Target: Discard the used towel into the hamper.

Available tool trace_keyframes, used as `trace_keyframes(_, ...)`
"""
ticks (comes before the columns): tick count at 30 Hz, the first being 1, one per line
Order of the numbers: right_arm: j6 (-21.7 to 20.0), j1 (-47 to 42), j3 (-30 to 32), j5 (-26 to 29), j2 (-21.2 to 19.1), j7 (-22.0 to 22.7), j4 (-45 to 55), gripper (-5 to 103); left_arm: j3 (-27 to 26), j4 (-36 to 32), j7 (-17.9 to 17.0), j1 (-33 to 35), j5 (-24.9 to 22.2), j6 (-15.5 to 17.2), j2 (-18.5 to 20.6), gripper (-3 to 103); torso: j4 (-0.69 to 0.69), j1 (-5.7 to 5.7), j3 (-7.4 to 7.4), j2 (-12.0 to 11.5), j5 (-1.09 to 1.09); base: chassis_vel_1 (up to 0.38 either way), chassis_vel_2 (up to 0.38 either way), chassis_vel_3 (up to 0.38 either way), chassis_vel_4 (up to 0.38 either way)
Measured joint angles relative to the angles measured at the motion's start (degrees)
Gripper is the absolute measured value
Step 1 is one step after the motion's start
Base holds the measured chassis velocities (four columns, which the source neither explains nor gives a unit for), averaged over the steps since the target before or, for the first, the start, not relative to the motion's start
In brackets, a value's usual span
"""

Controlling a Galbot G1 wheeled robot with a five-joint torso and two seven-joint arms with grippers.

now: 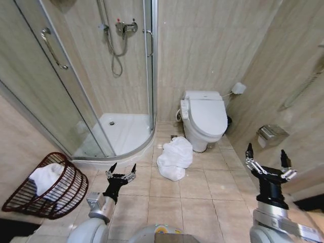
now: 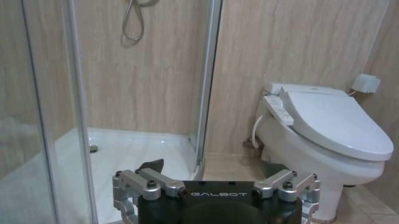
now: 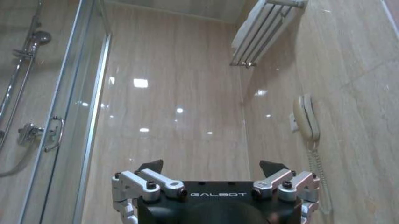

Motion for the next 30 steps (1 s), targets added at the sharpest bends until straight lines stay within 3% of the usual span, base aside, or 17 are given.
trace_keyframes(30,0.0,0.0,0.0,0.0,0.0,0.0,0.0,100,0.0,0.0,0.0,0.0,0.0,0.0,0.0,100,0.00,-2.66,-3.64,-6.3,0.00,0.000,0.000,0.000,0.000)
